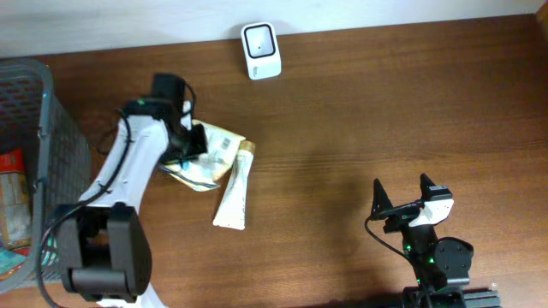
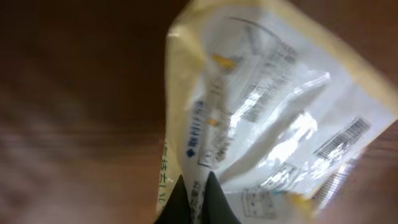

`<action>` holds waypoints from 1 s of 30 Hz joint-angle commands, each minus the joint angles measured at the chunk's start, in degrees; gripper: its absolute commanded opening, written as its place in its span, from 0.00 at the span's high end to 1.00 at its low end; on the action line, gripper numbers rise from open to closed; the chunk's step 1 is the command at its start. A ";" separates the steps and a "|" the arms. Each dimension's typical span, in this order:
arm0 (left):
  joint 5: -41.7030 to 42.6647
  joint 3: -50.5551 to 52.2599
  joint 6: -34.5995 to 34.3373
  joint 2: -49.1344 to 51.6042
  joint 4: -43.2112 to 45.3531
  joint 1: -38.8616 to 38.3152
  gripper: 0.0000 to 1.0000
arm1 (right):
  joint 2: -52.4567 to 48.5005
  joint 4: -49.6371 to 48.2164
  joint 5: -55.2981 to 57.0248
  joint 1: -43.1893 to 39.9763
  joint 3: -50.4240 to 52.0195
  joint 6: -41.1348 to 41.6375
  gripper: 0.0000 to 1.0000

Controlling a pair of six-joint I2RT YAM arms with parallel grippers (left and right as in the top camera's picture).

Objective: Scan the item barcode
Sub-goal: 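Pull the clear snack bag from the basket and set it down, then take the orange-ended pasta pack from the basket onto the table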

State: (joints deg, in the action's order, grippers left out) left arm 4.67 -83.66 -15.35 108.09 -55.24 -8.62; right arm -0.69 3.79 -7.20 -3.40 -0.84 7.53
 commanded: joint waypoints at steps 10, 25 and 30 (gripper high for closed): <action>-20.44 -36.30 2.23 -11.34 -14.40 11.04 0.01 | 0.33 0.02 -0.55 -0.39 0.52 -0.02 0.01; -14.88 0.00 26.67 0.79 20.92 51.21 0.02 | 0.33 0.02 -0.55 -0.39 0.52 -0.02 0.01; -13.77 0.00 27.30 9.18 21.59 51.34 0.25 | 0.33 0.02 -0.55 -0.37 0.52 -0.02 0.01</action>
State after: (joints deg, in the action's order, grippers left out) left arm -9.61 -83.99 10.74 113.99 -33.93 42.68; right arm -0.69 3.79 -7.22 -3.40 -0.84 7.51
